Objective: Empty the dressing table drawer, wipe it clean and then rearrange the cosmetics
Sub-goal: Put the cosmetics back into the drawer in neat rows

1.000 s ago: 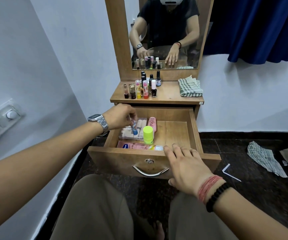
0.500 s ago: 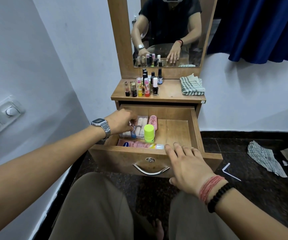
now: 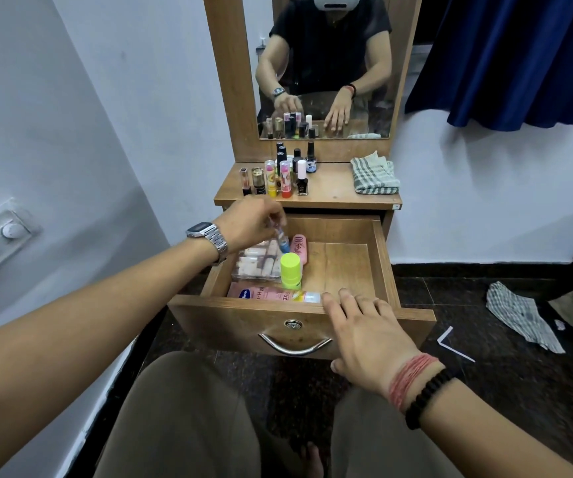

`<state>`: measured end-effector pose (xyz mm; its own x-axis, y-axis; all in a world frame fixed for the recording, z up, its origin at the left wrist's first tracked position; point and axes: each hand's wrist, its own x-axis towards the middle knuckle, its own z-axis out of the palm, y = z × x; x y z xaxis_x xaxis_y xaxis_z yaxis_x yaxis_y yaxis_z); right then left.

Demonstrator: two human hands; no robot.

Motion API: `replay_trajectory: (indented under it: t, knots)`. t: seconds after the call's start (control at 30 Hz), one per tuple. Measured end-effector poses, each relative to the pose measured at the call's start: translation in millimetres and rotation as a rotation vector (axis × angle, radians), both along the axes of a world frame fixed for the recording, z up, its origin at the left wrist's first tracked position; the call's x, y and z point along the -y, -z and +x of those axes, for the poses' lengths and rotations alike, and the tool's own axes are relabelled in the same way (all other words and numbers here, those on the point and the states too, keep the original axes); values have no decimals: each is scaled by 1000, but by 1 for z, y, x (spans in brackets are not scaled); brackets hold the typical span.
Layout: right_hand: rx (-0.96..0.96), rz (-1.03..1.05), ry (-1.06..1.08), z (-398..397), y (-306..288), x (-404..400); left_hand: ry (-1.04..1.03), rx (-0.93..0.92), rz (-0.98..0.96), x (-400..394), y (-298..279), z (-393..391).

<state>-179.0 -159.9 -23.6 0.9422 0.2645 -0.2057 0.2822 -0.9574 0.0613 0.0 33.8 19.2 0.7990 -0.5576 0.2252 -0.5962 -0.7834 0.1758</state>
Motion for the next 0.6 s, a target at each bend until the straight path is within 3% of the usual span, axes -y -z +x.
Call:
replay_trajectory:
  t: [0.1, 0.27, 0.43, 0.6]
  knots:
    - [3, -3, -3, 0, 0, 0, 53, 51, -16, 31, 2, 11]
    - [11, 10, -9, 0, 1, 1, 79, 62, 120, 69, 22, 34]
    - [19, 22, -10, 1, 2, 1, 52, 19, 226, 82, 43, 50]
    - [26, 33, -9, 1, 3, 2, 50, 16, 213, 84, 48, 56]
